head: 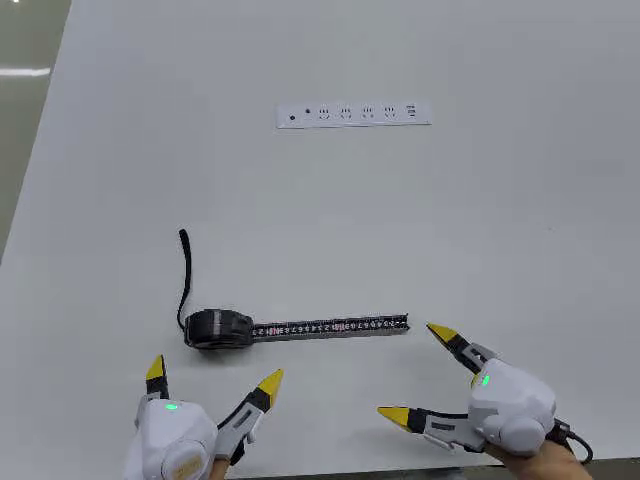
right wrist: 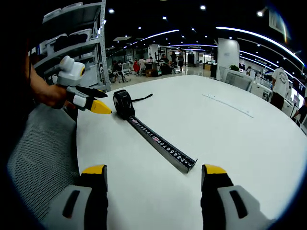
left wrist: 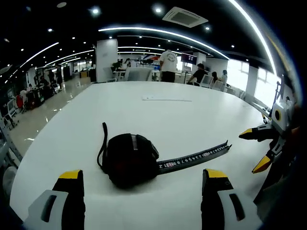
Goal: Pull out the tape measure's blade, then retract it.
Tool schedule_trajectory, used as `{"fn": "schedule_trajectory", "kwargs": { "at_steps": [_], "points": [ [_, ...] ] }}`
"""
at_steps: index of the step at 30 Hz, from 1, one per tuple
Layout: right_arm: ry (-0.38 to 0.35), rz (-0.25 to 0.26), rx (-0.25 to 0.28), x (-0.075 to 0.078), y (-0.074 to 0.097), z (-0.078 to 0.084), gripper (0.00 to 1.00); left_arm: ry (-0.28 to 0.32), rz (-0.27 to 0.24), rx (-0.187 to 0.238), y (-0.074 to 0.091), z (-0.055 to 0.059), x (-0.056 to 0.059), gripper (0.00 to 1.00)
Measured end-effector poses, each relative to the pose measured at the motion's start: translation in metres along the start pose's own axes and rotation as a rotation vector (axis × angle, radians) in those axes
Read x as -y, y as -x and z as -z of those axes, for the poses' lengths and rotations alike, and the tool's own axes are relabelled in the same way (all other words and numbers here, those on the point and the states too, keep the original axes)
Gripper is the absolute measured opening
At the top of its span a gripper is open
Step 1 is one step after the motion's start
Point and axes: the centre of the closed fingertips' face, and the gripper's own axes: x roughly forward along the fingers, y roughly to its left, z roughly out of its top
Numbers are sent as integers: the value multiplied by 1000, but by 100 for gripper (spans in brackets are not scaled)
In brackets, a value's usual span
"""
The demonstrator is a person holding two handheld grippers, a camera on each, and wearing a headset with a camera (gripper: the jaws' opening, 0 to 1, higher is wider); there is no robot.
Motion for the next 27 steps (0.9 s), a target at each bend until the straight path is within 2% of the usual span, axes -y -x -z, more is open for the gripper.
{"fn": "schedule_trajectory", "kwargs": {
  "at_steps": [4,14,20,27],
  "points": [
    [38,-34,-5,8,-2,-1,76,7,-15,-2,-6,-3,-4,100],
    [102,-123,-31,20,-6,4,64,-5,-14,1,-22,-11,0,97],
    [149,-172,-55,29,-10,8,58,-1,-28,-12,-29,-9,-3,94],
    [191,-213,-71,38,-18,6,49,37,-56,-24,-35,-8,-11,90]
  ]
}}
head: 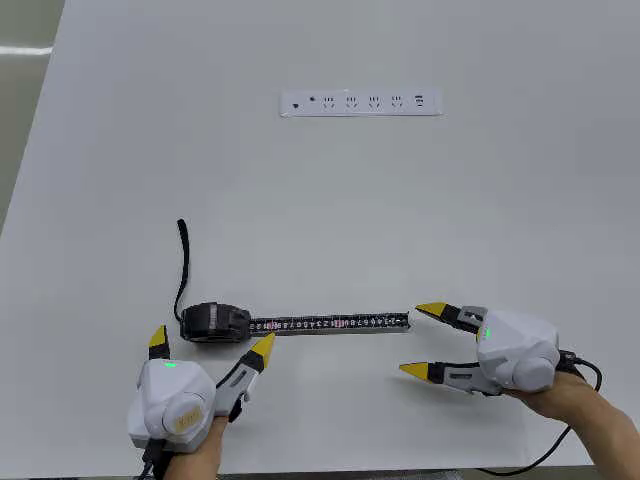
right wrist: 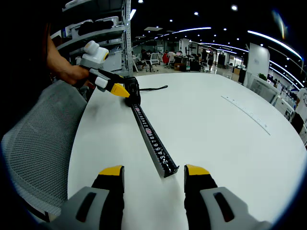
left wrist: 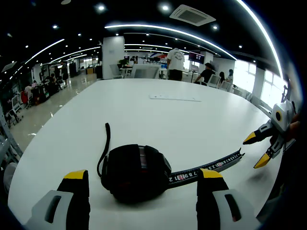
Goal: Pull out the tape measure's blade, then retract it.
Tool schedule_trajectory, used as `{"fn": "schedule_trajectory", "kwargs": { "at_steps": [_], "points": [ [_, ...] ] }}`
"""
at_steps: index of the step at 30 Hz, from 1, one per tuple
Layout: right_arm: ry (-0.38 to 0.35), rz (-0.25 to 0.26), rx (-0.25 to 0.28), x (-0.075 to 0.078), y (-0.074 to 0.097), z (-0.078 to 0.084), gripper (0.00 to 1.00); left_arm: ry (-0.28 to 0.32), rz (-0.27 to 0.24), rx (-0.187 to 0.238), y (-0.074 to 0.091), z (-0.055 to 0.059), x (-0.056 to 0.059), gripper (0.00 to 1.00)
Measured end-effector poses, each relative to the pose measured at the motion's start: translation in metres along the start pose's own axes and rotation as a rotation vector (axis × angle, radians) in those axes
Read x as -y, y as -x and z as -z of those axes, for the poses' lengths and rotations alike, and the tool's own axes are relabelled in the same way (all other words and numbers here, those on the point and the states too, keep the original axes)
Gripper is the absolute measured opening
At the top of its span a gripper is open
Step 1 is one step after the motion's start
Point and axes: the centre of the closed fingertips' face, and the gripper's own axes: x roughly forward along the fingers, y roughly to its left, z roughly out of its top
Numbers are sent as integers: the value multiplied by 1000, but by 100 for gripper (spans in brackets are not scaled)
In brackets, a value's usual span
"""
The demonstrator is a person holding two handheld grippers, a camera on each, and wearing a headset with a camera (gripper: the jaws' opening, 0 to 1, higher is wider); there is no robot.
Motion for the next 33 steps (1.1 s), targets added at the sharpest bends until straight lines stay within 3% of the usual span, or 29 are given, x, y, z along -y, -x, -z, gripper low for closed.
{"fn": "schedule_trajectory", "kwargs": {
  "at_steps": [9,22,33],
  "points": [
    [50,-42,-34,12,-9,6,33,5,-13,12,-6,-6,-2,85],
    [116,-133,-89,19,-19,14,22,11,-10,7,-14,-9,-1,75],
    [135,-199,-123,18,-26,23,14,11,-27,-14,-16,-4,-3,73]
  ]
}}
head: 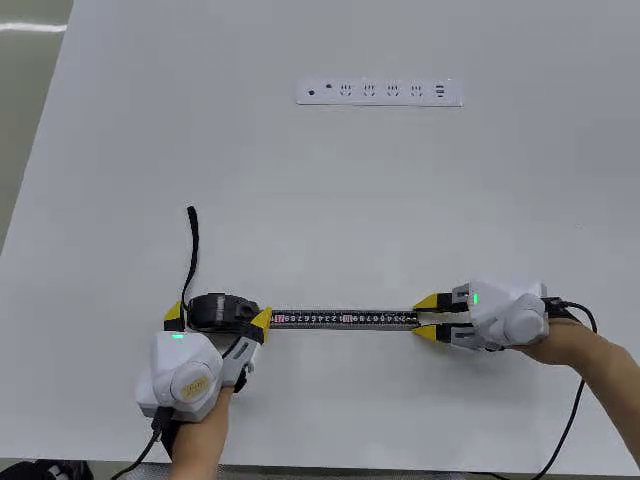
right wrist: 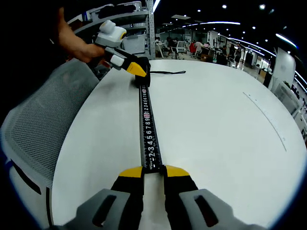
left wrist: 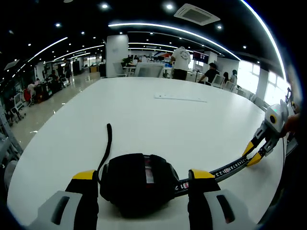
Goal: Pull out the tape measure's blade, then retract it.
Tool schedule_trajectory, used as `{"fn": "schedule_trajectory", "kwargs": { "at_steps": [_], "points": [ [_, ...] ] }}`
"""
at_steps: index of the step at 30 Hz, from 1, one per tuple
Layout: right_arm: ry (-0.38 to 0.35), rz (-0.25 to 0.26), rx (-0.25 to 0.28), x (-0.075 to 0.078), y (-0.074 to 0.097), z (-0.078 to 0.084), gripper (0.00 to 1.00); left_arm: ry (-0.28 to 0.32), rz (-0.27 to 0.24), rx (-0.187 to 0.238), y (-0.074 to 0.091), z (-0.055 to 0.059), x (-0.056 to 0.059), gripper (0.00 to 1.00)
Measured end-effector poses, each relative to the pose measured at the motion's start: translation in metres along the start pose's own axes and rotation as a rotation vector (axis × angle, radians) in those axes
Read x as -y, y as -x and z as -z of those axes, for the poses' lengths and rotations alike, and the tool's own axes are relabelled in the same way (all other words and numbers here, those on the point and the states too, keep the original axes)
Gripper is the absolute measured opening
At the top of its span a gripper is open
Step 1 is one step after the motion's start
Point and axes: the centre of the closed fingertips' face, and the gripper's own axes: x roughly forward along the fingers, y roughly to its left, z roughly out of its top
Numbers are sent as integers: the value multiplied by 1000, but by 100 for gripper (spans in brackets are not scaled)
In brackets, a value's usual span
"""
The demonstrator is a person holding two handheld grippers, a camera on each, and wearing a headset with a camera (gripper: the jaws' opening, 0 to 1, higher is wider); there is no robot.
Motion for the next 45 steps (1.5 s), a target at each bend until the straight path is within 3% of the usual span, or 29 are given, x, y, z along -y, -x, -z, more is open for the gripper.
{"fn": "schedule_trajectory", "kwargs": {
  "at_steps": [22,33,45],
  "points": [
    [17,6,-7,0,2,-2,13,10,-42,-36,-6,6,-6,66],
    [23,15,-10,0,2,-1,12,-31,-67,-93,-8,10,-5,66],
    [28,22,-9,0,4,-3,12,-52,-94,-90,-7,11,-8,64]
  ]
}}
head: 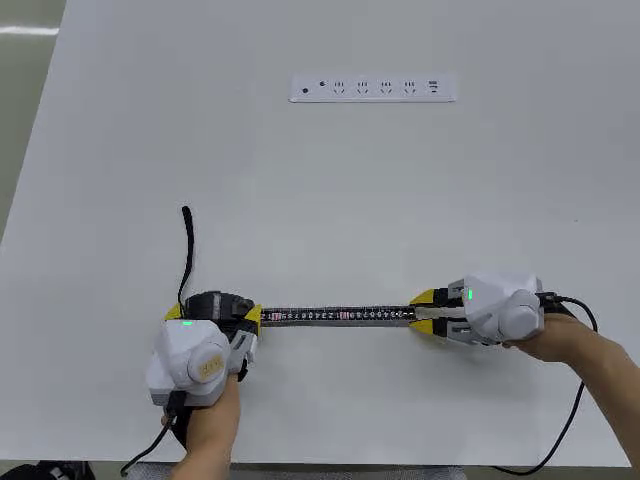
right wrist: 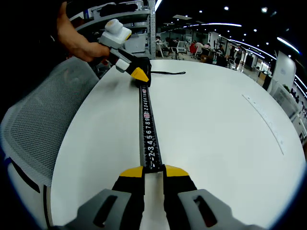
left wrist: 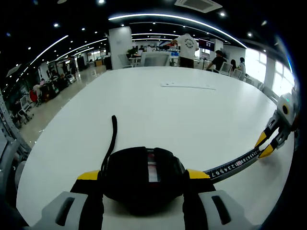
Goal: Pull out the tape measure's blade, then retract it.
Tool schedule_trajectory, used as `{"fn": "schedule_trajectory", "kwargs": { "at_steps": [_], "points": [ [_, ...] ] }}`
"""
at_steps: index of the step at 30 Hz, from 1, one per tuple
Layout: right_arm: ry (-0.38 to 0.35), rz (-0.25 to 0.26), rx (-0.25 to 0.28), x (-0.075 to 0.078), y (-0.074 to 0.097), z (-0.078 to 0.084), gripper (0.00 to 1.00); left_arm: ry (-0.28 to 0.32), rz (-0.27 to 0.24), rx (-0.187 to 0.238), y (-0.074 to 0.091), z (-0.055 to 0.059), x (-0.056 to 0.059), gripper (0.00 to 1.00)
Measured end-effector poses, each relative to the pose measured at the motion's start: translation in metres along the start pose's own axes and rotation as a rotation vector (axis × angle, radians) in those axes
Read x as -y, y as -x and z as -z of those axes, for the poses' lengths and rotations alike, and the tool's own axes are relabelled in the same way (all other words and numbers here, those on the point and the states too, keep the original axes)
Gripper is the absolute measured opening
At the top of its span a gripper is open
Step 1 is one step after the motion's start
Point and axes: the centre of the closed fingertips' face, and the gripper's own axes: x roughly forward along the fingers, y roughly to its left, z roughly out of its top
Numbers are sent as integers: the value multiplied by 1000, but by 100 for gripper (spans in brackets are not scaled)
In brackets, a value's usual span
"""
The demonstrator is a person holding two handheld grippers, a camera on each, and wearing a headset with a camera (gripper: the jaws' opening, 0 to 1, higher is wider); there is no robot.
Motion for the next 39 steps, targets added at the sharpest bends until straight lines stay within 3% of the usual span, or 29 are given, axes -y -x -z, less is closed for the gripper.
{"fn": "schedule_trajectory", "kwargs": {
  "at_steps": [19,39],
  "points": [
    [-2,-1,9,-2,1,-2,12,-6,30,13,1,0,-1,62],
    [-11,10,10,-9,1,-3,12,2,76,-5,2,2,0,62]
  ]
}}
